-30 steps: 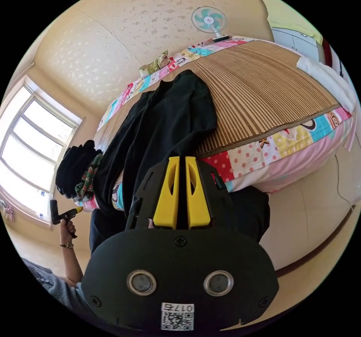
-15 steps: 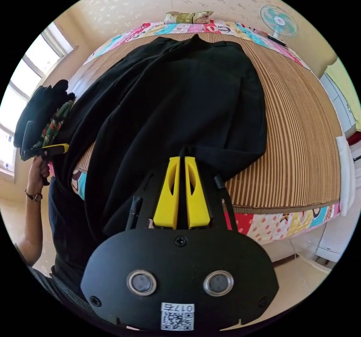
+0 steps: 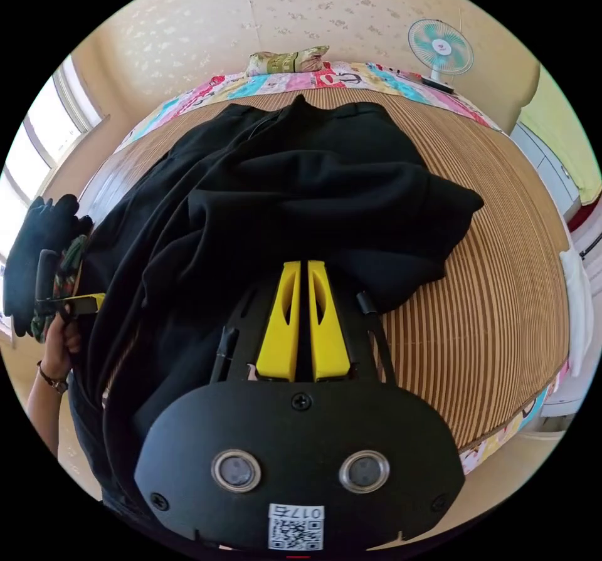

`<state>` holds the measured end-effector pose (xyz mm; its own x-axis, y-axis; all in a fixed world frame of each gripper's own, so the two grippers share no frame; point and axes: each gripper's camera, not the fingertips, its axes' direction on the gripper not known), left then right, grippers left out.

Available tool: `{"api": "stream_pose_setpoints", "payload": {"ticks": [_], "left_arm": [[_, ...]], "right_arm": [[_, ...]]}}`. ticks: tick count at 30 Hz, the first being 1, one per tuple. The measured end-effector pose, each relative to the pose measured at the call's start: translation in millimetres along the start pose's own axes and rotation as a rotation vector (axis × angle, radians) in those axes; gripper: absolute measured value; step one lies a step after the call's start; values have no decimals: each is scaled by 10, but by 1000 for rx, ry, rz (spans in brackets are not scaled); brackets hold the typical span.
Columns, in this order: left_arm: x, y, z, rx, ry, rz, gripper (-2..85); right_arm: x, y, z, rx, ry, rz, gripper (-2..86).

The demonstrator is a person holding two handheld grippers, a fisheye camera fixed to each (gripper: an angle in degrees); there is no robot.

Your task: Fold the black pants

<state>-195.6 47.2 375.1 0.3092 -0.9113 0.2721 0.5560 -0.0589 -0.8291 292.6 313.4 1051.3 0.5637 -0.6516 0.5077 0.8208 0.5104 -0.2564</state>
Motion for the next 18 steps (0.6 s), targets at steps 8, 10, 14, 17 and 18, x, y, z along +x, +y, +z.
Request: {"api": "stream_pose_setpoints", "payload": {"ticks": [8, 10, 14, 17, 18], "left_arm": [[255, -31, -208, 62, -7, 35, -6], [204, -162, -256, 73, 37, -3, -7], [258, -378, -298, 117, 30, -29, -7], [291, -577, -308, 152, 33, -37, -7], [307, -655, -324, 165, 28, -40, -7]], "right_arm": [[-619, -459, 389, 64, 290, -130, 27], [-586, -581, 441, 75, 252, -115, 27], [-591, -898, 605, 93, 231, -111, 27], [-717, -1116, 768, 106, 309, -163, 27], [-760, -1202, 829, 110, 336, -184, 28]]}}
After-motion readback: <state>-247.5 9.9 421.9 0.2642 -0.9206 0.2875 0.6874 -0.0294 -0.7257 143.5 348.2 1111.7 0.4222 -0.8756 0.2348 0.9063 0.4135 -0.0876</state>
